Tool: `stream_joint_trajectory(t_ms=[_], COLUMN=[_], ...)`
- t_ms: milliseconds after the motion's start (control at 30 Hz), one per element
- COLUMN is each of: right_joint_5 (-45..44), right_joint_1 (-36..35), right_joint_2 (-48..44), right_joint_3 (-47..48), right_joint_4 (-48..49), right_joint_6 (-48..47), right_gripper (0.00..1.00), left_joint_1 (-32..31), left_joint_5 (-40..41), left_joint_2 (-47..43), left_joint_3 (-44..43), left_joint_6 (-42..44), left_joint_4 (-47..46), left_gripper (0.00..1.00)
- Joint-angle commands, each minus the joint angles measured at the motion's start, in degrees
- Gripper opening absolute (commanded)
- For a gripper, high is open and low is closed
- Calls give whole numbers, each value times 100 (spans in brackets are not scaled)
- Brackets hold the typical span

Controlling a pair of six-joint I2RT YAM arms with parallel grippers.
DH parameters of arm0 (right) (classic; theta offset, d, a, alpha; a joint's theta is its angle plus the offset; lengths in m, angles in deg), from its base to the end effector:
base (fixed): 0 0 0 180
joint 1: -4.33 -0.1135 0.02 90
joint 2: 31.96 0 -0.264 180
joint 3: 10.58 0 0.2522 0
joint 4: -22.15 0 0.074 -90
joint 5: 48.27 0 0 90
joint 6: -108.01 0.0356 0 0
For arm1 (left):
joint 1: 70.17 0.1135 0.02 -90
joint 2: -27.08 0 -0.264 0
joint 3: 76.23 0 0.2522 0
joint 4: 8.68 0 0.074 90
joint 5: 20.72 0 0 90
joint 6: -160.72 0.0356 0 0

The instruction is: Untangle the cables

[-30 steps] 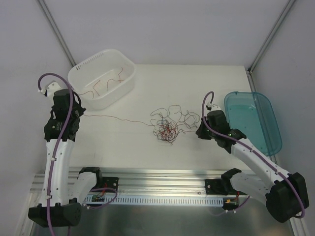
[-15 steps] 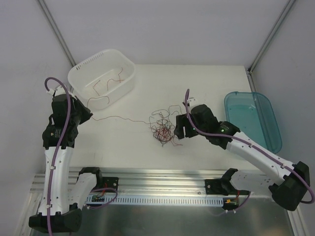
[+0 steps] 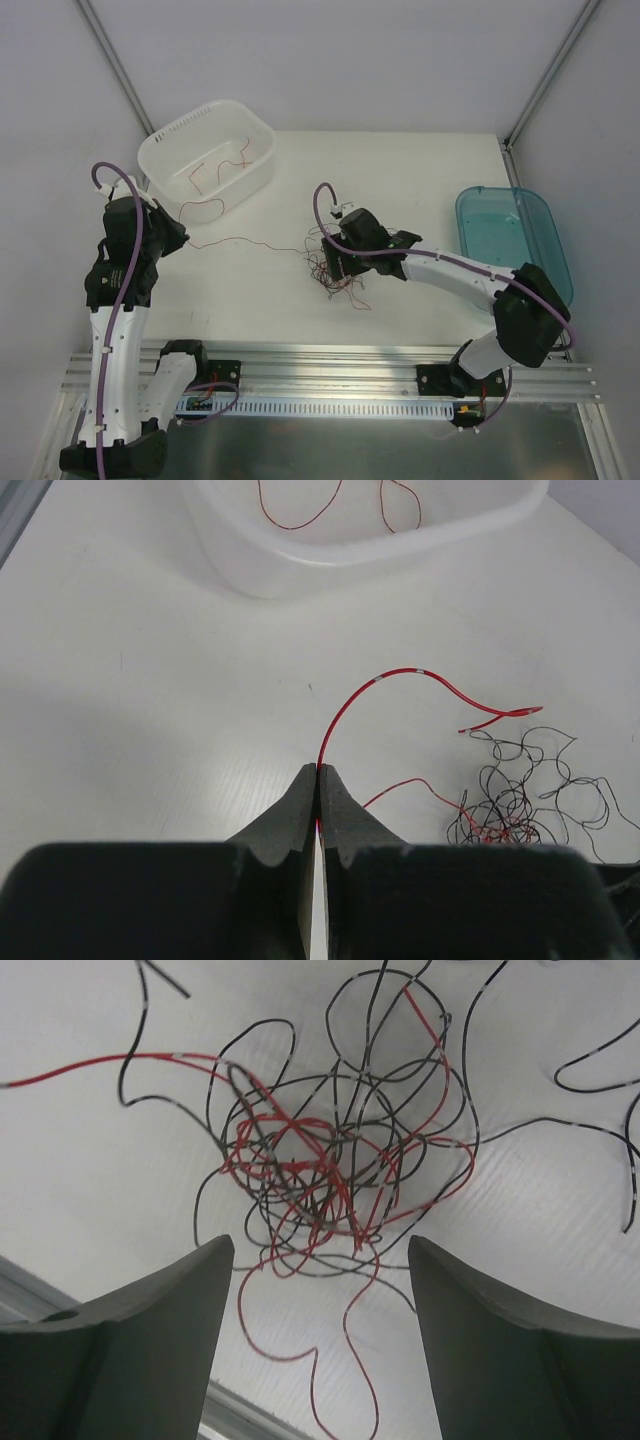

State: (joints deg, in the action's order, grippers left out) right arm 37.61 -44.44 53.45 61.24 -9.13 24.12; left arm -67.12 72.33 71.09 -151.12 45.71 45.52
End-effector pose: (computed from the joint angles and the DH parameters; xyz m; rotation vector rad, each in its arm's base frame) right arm 0.2139 0.2402 0.2401 -0.8340 2.2336 0.3804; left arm 0.1469 0.0097 0.3830 -0.5142 1.9146 -0.1966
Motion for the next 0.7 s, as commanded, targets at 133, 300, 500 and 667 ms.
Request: stream_joint_trajectory(t_ms=[133,300,500,667], right_joint_5=[-116,-229,-589,-915], right_joint_1=[367,763,1449,2090], right_joint_2=[687,373,-1208,-2500], right_joint_3=[-198,-716,-1183,-1034], right_joint_4=[1012,1067,242,-805], right_joint_6=[575,576,128,-373], right_gripper=[63,18,1,1], left_joint_1=[12,12,204,731], left_joint_5=[90,818,1962,2060], left_joint_2=[-68,11,213,494], left_joint_3=[-110,-242,-216,179], left_joint_6=[111,-12,-311,-574], left_joint_4=[156,306,315,192], left_gripper=[0,0,0,0])
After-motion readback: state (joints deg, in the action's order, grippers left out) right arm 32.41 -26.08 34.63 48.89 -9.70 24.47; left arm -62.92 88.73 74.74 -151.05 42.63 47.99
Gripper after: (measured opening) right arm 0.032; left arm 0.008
